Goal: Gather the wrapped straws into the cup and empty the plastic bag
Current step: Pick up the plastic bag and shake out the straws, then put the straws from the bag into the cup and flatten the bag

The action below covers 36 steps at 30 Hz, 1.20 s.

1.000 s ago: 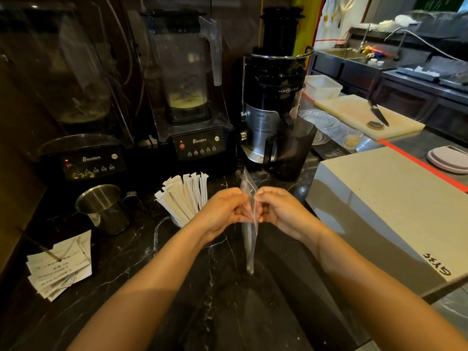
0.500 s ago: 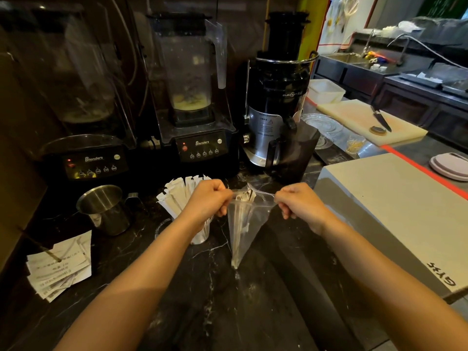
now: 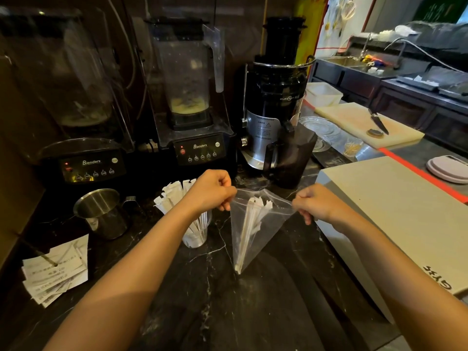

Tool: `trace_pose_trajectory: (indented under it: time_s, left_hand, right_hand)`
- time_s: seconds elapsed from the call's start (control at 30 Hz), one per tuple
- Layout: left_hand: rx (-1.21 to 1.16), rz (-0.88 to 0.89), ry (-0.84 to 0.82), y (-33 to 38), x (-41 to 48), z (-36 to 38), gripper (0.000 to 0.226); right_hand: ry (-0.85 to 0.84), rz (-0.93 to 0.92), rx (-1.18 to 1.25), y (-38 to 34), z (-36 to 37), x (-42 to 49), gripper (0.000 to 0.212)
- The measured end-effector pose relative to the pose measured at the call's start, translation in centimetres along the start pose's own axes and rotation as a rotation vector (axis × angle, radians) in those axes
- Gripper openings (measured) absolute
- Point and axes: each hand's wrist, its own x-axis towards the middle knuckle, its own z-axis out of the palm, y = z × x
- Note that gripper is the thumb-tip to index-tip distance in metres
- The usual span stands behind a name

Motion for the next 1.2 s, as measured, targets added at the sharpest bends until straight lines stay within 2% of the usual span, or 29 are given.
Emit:
trace_pose_trajectory:
  time_s: [0.13,0.27,0.37,0.43,0.5,0.57,0.73,0.8,0.87,0.9,0.97,1.0,1.07,1.13,1.17,1.2]
  left_hand:
    - [-0.034,0.062,-0.083,1.4,0.5,0.6,0.029]
    - [0.017,0.145,-0.123,2.8,0.8,1.4,0.029]
    - [0.073,0.219,-0.184,3.8,0.7,1.8,0.032]
    - [0.115,0.278,-0.237,4.4,0.5,1.9,0.034]
    - [0.149,0.327,-0.294,5.1,0.2,2.2,0.035]
    - [0.157,0.361,-0.359,5.6,-0.1,2.4,0.036]
    - [0.037,0.398,-0.490,6.1,-1.2,2.8,0.035]
    - [-0.044,0.382,-0.513,6.0,-1.7,2.6,0.034]
    - [-0.135,0.369,-0.539,6.0,-2.2,2.2,0.029]
    - [-0.179,0.365,-0.535,5.9,-2.6,2.0,0.025]
    - [-0.286,0.344,-0.421,5.8,-3.2,1.1,0.015]
    - [-0.359,0.318,-0.294,5.6,-3.4,0.6,0.013]
    - [-0.486,0.213,0.078,4.6,-3.6,-0.4,0.016]
    - [-0.534,0.037,0.438,3.0,-3.8,-1.2,0.025]
    - [-0.566,-0.056,0.519,2.1,-4.0,-1.5,0.033]
    - [-0.619,-0.144,0.518,1.3,-4.3,-1.7,0.043]
  right_hand:
    - [-0.155,-0.021,0.126,0.2,-0.2,-0.7,0.030]
    - [-0.206,0.088,0.612,1.1,0.3,-0.7,0.011]
    - [-0.286,0.293,0.860,2.1,0.7,-0.4,0.035]
    - [-0.425,0.400,1.002,2.7,1.3,-0.4,0.048]
    - [-0.563,0.454,1.158,3.2,2.1,-0.4,0.060]
    - [-0.630,0.468,1.252,3.3,3.3,-0.7,0.060]
    - [-0.509,0.307,1.321,2.8,6.0,-0.9,0.028]
    - [-0.445,0.243,1.261,2.7,6.6,-0.9,0.025]
    - [-0.336,0.273,1.172,2.8,6.8,-0.7,0.030]
    - [-0.330,0.290,1.205,2.9,6.6,-0.7,0.033]
    - [-0.418,0.264,1.337,2.1,5.7,-0.9,0.039]
    - [-0.425,0.241,1.368,1.6,5.1,-1.1,0.048]
    - [-0.350,0.196,1.286,0.5,3.9,-1.2,0.068]
    - [-0.273,0.147,1.166,-0.6,2.9,-1.1,0.076]
    - [-0.255,0.125,1.121,-1.0,2.6,-1.0,0.078]
    - [-0.242,0.110,1.093,-1.6,2.2,-0.8,0.081]
